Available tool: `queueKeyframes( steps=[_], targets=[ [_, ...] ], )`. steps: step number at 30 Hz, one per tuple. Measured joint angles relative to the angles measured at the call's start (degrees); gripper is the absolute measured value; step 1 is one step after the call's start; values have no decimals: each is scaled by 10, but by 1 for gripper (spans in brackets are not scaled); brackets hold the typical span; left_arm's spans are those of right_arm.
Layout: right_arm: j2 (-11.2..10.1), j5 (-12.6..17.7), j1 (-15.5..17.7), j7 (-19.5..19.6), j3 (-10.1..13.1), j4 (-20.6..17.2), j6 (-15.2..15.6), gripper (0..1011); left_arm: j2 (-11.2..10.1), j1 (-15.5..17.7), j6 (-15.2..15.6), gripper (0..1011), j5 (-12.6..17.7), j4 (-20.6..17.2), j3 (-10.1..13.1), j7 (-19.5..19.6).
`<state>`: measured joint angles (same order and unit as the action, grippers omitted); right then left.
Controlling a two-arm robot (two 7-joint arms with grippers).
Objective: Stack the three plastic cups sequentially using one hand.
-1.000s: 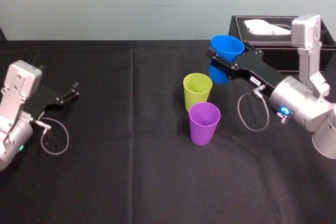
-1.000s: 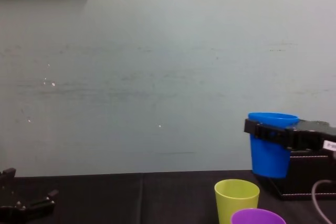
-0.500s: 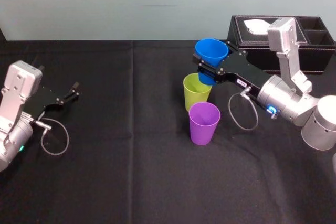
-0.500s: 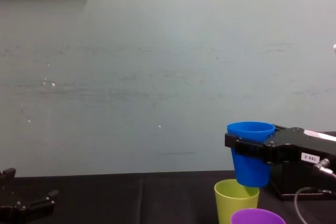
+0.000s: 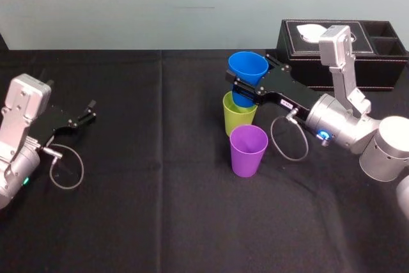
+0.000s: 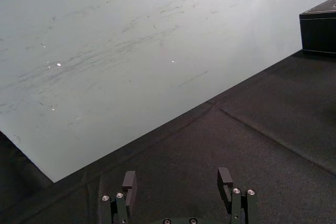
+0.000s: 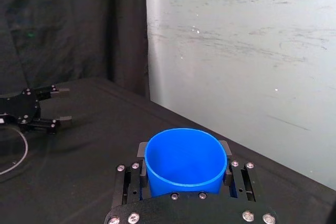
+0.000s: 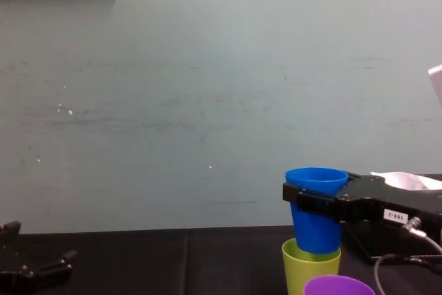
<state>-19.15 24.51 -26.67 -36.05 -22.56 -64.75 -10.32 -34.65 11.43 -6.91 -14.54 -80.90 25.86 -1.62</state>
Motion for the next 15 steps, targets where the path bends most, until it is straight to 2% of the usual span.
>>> queueKeyframes(
  steps=[15],
  targets=[
    [8,7,-13,-10,-8,27,-9,760,0,0,0,1011,0,0,0,0]
  ],
)
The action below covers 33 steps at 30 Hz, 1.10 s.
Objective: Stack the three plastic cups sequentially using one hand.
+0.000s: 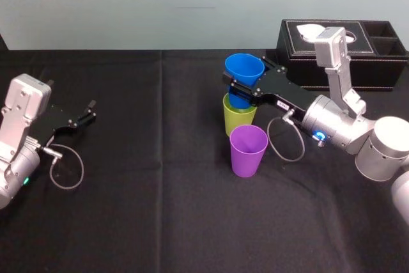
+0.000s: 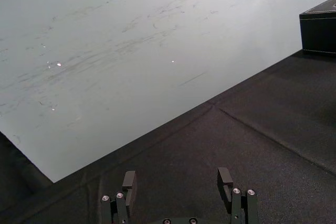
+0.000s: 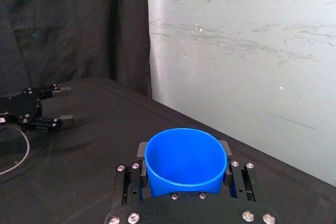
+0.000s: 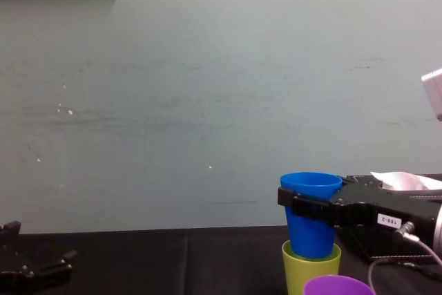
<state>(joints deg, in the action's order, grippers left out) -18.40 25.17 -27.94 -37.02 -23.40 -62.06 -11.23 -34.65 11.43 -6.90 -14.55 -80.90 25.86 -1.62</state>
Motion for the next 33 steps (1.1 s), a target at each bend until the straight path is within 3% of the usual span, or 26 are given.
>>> queueKeyframes(
  steps=[33],
  targets=[
    [17,-13,-6,4,-8,43,-9,760,0,0,0,1011,0,0,0,0]
  ],
)
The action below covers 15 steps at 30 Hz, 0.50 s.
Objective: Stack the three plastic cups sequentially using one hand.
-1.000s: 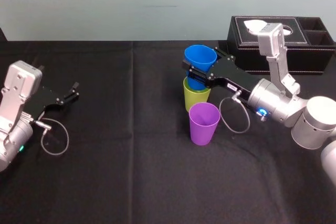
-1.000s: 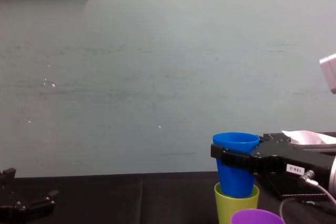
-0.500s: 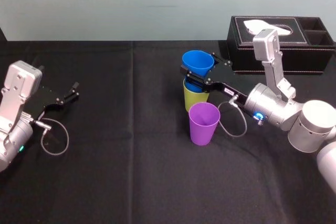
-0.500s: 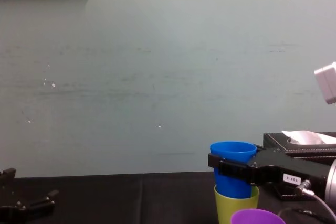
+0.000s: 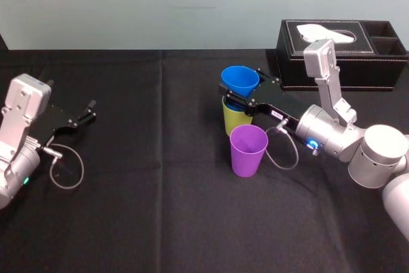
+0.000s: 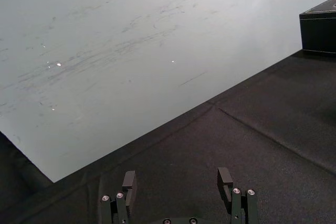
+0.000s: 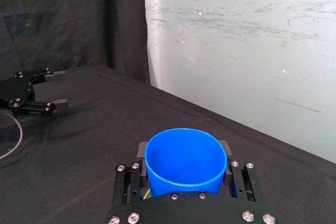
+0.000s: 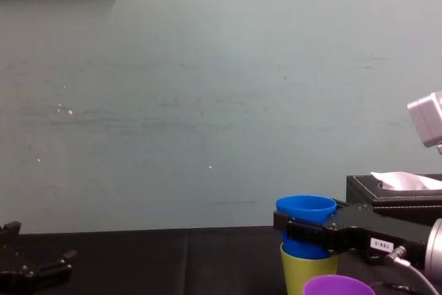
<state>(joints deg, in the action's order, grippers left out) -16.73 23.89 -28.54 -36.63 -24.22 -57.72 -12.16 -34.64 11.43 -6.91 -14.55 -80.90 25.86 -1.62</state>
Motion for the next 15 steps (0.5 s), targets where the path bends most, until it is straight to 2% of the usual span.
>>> queueKeyframes(
  steps=[15],
  targets=[
    [4,-6,2,3,1,6,0,760,0,0,0,1011,0,0,0,0]
  ],
)
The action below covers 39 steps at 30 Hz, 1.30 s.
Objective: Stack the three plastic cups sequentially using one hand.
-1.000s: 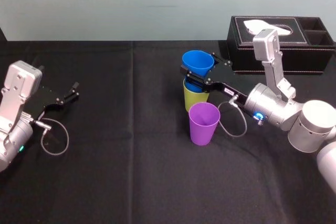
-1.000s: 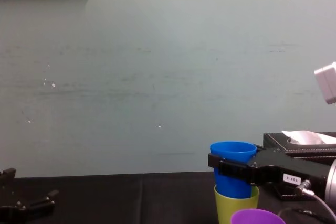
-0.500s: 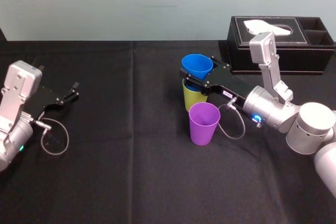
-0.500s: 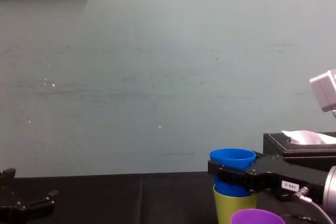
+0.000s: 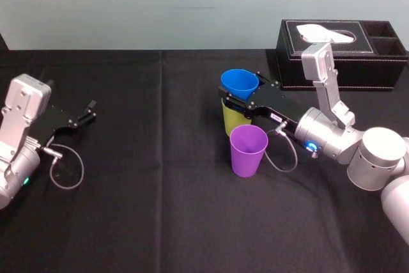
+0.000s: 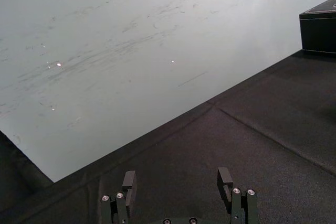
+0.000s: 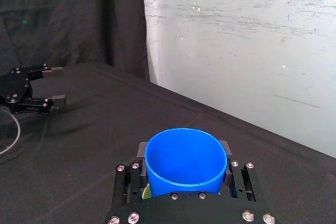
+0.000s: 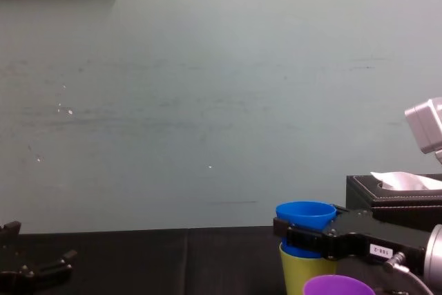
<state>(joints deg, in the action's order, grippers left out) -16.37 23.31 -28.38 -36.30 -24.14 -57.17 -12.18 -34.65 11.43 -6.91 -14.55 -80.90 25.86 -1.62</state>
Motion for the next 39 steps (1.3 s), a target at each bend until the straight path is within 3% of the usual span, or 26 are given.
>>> queueKeyframes(
  steps=[17,27,33,39],
  targets=[
    [1,-4,1,1,0,3,0,762,0,0,0,1011,0,0,0,0],
    [1,-3,1,1,0,3,0,1000,0,0,0,1011,0,0,0,0],
    [0,-3,1,1,0,2,1,1003,0,0,0,1011,0,0,0,0],
    [-9,-2,17,14,9,-35,7,1003,0,0,0,1011,0,0,0,0]
  ],
)
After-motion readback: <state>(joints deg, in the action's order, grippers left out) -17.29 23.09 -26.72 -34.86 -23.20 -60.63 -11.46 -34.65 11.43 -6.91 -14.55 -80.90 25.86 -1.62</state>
